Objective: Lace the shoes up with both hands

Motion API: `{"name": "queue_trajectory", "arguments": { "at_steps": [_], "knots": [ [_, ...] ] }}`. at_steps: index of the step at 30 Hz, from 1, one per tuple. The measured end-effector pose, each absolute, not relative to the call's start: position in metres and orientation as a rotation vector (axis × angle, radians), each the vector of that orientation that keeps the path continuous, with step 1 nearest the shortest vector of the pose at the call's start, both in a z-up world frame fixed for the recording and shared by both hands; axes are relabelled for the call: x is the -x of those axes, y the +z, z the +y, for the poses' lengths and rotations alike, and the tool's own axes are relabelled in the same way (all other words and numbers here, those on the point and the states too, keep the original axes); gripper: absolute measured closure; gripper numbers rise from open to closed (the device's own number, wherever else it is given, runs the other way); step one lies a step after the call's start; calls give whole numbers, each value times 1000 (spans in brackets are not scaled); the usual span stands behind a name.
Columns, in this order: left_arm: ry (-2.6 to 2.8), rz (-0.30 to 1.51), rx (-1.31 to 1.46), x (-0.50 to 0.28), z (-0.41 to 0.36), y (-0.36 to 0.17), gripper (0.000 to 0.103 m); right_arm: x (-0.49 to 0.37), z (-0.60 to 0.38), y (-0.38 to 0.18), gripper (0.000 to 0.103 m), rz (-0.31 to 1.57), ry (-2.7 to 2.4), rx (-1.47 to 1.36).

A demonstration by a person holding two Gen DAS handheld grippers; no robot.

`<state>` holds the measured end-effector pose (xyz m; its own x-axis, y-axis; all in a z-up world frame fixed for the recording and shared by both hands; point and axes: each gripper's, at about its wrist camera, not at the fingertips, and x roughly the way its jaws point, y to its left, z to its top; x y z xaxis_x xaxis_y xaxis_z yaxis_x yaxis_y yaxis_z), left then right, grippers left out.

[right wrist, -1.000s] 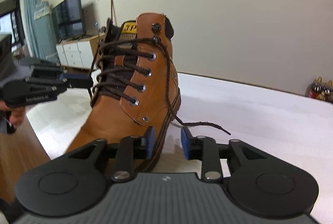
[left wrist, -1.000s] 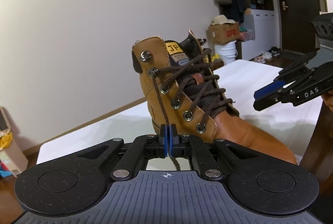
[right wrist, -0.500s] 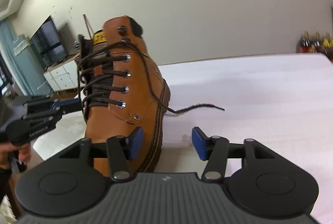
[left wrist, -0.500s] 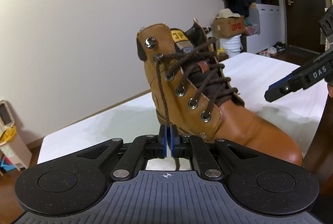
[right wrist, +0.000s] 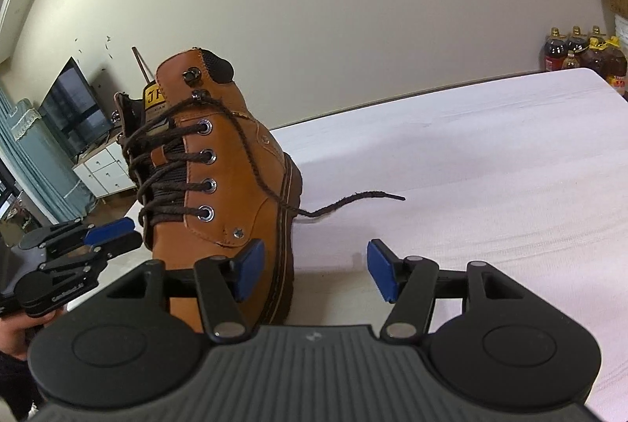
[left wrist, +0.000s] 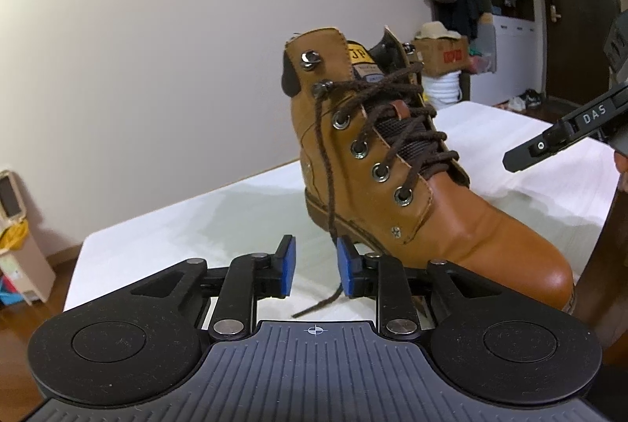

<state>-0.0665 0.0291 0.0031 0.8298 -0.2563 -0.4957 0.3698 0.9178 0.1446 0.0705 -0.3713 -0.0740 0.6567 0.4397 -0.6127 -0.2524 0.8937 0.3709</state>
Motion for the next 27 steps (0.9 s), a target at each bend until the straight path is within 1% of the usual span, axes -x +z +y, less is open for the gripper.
{"name": "queue_trajectory", "arguments": {
  "at_steps": [7, 9, 10, 11, 12, 17, 19, 22, 25, 27],
  "knots": [
    [-370, 532, -261, 53, 21, -10, 74, -74, -371, -81, 42, 770, 403, -275],
    [-370, 550, -271, 53, 18, -14, 75, -73, -371, -82, 42, 767, 411, -276],
    [-381, 555, -272, 51, 17, -17, 77, -73, -371, -83, 42, 767, 414, -273],
    [-388, 558, -272, 52, 17, -18, 95, -73, -371, -83, 42, 768, 415, -266],
    [-392, 560, -271, 54, 16, -18, 100, -73, -371, -84, 42, 768, 415, -257],
    [-395, 554, -233, 74, 20, -14, 101, -77, -364, -80, 42, 716, 434, -147],
    [-400, 557, -198, 84, 22, -13, 100, -81, -353, -82, 42, 694, 457, -59],
    [-406, 558, -132, 93, 25, -13, 100, -85, -337, -90, 43, 700, 492, 49],
    [-407, 564, -130, 97, 24, -15, 99, -84, -325, -97, 44, 700, 506, 142],
    [-412, 567, -130, 98, 23, -18, 98, -83, -325, -99, 45, 701, 514, 150]
  ]
}}
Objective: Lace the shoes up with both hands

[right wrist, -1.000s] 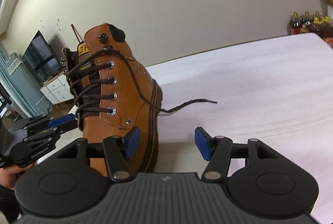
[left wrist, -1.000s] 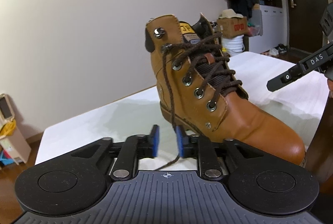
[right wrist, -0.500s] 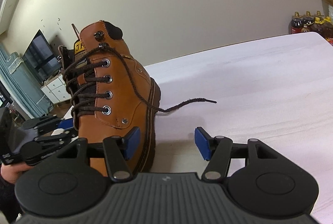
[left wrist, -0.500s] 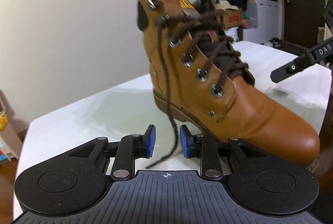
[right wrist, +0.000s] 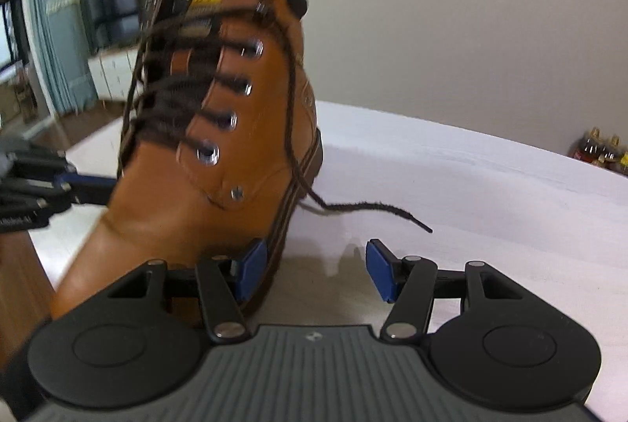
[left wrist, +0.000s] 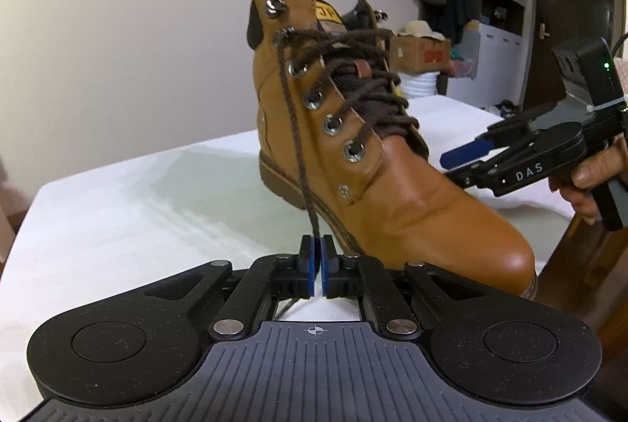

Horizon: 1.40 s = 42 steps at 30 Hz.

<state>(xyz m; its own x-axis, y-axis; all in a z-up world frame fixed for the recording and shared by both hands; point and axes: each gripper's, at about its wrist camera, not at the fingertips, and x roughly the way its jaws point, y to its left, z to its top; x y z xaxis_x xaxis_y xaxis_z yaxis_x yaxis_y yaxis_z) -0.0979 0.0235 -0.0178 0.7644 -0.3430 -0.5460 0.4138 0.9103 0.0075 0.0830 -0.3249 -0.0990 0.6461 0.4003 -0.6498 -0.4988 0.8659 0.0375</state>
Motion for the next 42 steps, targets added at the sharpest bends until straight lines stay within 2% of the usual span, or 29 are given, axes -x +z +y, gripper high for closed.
{"name": "queue_trajectory", "arguments": {
  "at_steps": [4, 8, 13, 15, 17, 30, 42],
  "knots": [
    [-401, 567, -129, 97, 25, -21, 98, -78, -328, -99, 49, 702, 537, 128],
    [-376, 559, -113, 97, 32, -22, 98, -70, -324, -99, 63, 697, 528, 87],
    [-329, 542, -124, 101, 37, -17, 95, -52, -299, -103, 63, 675, 569, 80],
    [-299, 527, -154, 103, 38, -14, 95, -50, -293, -104, 58, 669, 570, 84],
    [-274, 495, -176, 107, 40, -6, 95, -52, -295, -103, 48, 680, 547, 73],
    [-377, 289, -293, 89, 15, 39, 94, -54, -313, -61, 42, 594, 480, -43],
    [-447, 331, -352, 89, 15, 35, 96, -46, -308, -61, 42, 602, 475, -48]
  ]
}}
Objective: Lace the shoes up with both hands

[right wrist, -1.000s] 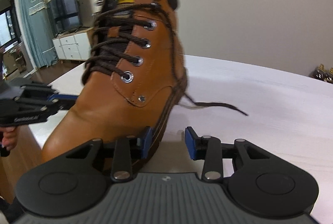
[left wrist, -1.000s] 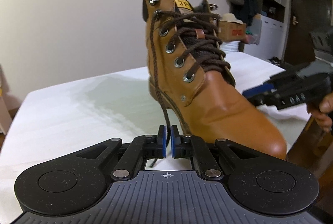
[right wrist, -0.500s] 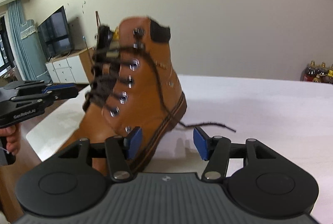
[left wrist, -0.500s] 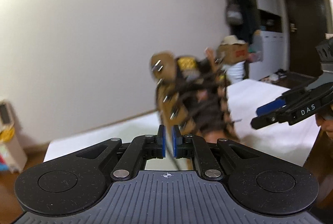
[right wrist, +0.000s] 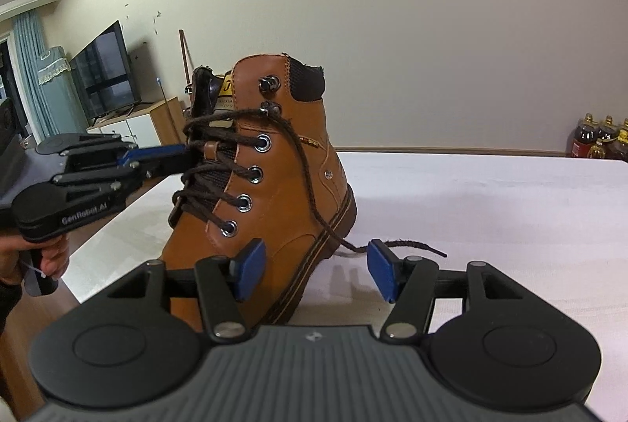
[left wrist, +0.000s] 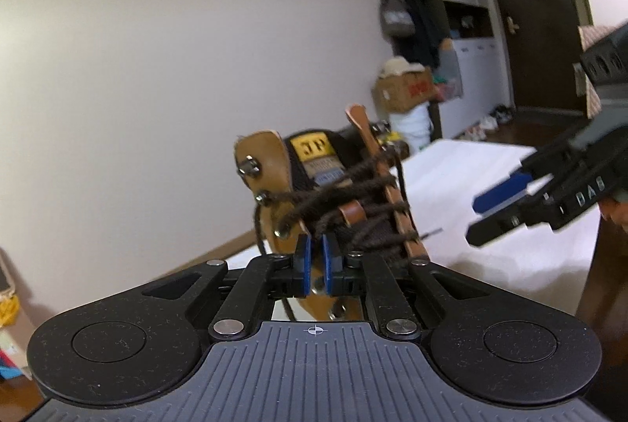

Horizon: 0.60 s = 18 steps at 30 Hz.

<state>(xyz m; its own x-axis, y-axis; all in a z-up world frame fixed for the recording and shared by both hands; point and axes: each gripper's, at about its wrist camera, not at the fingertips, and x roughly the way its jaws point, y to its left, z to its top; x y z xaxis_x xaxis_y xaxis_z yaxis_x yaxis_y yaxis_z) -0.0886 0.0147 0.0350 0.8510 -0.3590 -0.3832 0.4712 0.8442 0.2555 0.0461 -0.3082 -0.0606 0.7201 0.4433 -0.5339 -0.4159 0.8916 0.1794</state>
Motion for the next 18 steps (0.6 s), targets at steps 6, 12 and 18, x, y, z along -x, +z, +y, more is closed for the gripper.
{"name": "queue_trajectory", "arguments": {
  "at_steps": [6, 12, 18],
  "knots": [
    [-436, 304, -308, 94, 24, 40, 92, -44, -309, -52, 42, 565, 478, -85],
    [-413, 250, -327, 100, 33, 47, 90, -36, -302, -42, 42, 515, 524, -57],
    [-430, 219, -493, 103, 19, 38, 89, -36, -294, -40, 42, 506, 528, -44]
  ]
}}
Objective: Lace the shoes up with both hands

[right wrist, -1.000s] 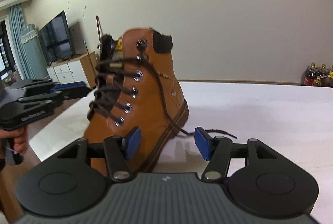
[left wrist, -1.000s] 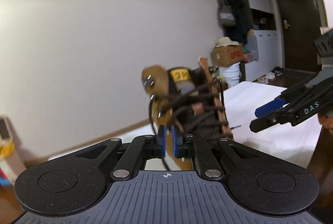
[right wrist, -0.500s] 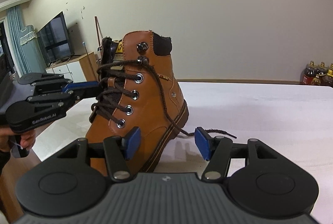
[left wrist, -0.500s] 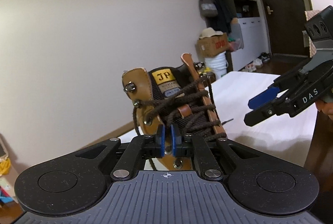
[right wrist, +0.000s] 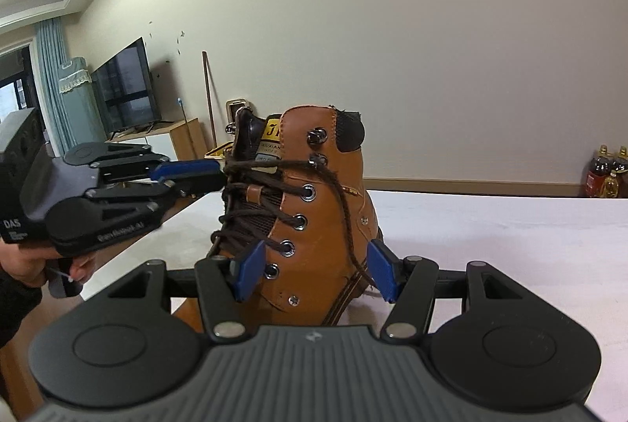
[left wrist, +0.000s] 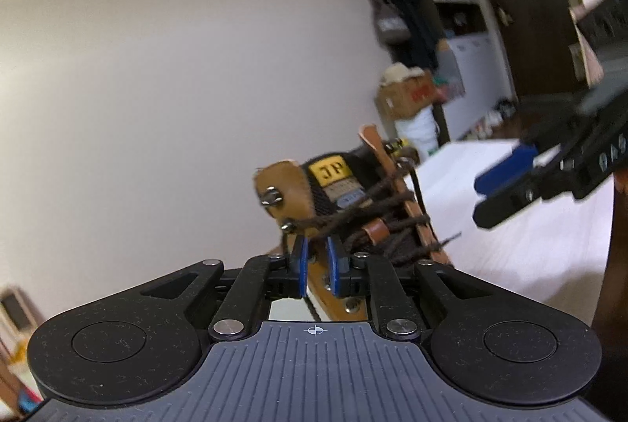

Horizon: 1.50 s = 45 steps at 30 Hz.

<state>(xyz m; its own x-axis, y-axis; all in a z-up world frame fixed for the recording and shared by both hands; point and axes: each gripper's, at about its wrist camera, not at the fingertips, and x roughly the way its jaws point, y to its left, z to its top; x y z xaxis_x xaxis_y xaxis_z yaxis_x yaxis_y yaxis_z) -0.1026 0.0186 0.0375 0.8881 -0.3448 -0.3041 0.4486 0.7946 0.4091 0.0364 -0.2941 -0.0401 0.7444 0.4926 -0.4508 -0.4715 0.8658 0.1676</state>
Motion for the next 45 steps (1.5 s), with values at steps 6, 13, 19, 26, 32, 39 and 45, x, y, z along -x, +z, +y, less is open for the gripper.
{"name": "queue_trajectory", "arguments": {
  "at_steps": [6, 13, 19, 26, 32, 39, 45],
  "knots": [
    [-428, 162, -637, 114, 10, 30, 87, -30, -286, -32, 43, 433, 569, 14],
    [-440, 228, -518, 118, 17, 39, 100, -19, -229, -31, 100, 291, 587, 473],
    [-449, 232, -467, 121, 30, 41, 100, -21, -203, -41, 94, 210, 511, 691],
    [-453, 223, -475, 122, 34, 41, 100, -21, -185, -57, 89, 161, 469, 883],
    [-458, 218, -478, 119, 35, 41, 100, -25, -179, -63, 94, 143, 457, 969],
    [-460, 197, -462, 120, 28, 47, 100, -19, -196, -44, 101, 163, 497, 789],
    [-459, 183, -432, 121, 33, 48, 100, 6, -193, -22, 101, 86, 548, 754]
  ]
}}
